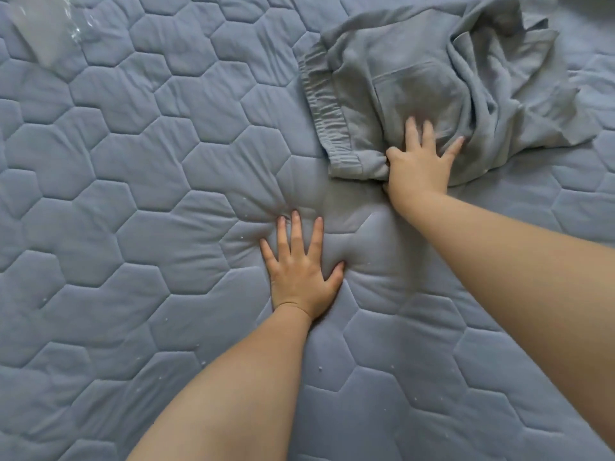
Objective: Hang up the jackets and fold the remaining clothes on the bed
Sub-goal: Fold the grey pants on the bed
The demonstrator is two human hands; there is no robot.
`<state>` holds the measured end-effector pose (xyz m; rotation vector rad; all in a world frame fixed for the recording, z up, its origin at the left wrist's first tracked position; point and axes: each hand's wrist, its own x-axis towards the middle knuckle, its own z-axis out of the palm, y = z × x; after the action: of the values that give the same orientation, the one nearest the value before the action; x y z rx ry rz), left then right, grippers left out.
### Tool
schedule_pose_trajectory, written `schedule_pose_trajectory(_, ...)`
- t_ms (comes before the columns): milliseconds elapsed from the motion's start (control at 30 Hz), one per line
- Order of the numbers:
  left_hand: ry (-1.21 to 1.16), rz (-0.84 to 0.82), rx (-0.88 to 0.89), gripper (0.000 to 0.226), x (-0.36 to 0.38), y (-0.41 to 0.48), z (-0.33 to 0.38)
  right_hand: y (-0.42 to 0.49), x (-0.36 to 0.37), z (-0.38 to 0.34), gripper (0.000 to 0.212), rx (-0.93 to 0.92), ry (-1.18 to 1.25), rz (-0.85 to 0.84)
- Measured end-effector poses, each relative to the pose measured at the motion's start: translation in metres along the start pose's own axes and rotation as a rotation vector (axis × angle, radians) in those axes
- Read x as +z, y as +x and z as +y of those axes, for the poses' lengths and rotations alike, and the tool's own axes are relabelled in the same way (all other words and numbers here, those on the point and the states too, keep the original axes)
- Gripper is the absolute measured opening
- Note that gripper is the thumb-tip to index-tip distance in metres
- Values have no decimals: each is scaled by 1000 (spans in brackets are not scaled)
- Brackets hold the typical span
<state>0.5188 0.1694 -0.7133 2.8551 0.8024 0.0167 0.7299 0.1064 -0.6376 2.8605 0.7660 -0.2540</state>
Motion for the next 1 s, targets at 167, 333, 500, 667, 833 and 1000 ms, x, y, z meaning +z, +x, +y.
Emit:
schedule_pose_trajectory(167,-2,-4,-2,77,0,0,-1,-28,22,24,18,-21,162,184)
schedule_pose_trajectory(333,33,-91,-16,77,-8,0,2,-72,30,31,29,-99,256,163)
schedule_pose_trajectory(500,-117,-10,9,89,-33,-5,10,-118,26,45,22,-69,286,5)
schedule_pose_trajectory(667,-120,112,372,103,-74,-6,50,-166,10,67,12,97,502,-141)
schedule_pose_trajectory(833,-103,85,648,22,-110,-34,94,-222,-25,131,27,210,601,-153)
schedule_pose_trajectory(1000,-330,-348,577,16,-202,-92,204,-307,-89,237,30,374,778,-102)
